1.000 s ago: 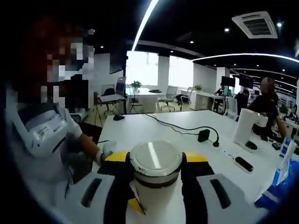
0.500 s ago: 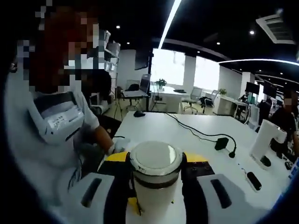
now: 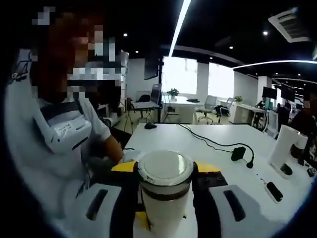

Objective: Grasp the water cup twist off the cup lid place the cup lid on the table

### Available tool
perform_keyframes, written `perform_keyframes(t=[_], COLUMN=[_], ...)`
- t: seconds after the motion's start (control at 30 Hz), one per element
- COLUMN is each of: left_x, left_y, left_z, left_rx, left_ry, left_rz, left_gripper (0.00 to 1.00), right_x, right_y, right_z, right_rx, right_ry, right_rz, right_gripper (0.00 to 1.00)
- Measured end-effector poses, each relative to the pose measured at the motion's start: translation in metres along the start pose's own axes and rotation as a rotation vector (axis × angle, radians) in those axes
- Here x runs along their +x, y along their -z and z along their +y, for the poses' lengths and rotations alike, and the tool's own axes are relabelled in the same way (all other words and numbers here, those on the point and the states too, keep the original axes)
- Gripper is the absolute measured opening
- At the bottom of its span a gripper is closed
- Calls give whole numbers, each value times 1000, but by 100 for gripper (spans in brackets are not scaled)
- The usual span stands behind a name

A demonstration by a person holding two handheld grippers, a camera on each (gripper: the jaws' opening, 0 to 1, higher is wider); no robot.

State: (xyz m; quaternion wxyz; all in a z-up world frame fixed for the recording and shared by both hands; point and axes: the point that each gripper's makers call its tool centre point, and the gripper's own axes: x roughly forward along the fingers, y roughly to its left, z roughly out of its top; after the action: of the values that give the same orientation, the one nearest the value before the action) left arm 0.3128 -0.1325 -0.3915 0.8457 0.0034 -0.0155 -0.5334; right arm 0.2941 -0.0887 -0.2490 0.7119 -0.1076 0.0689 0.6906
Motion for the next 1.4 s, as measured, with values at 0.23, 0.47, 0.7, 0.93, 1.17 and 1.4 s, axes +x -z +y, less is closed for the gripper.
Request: perform_keyframes(t=[0.23, 0.47, 0.7, 0.93, 1.17, 1.4], left_x=[2, 0, 2, 1, 2, 2], left_y=[1, 1, 1, 1, 2, 2], left_z=[-1, -4, -7, -6, -3, -2], left_rx=[-6, 3, 17, 18, 19, 18], left_ry=[5, 5, 10, 9, 7, 6], left_rz=[3, -3, 0, -1, -1, -2], left_gripper=[48, 48, 48, 48, 48, 48], right_x=[-6, -6, -13, -31, -51, -33], right_y=[3, 2, 12, 6, 11, 15], right_z=[-9, -4, -6, 0, 13, 44], right_rx=[28, 39, 113, 84, 187, 237], right_ry=[-1, 17, 108, 409, 673, 806], right_rz=[-21, -47, -21, -9, -31, -136], right_gripper=[45, 46, 48, 64, 75, 76])
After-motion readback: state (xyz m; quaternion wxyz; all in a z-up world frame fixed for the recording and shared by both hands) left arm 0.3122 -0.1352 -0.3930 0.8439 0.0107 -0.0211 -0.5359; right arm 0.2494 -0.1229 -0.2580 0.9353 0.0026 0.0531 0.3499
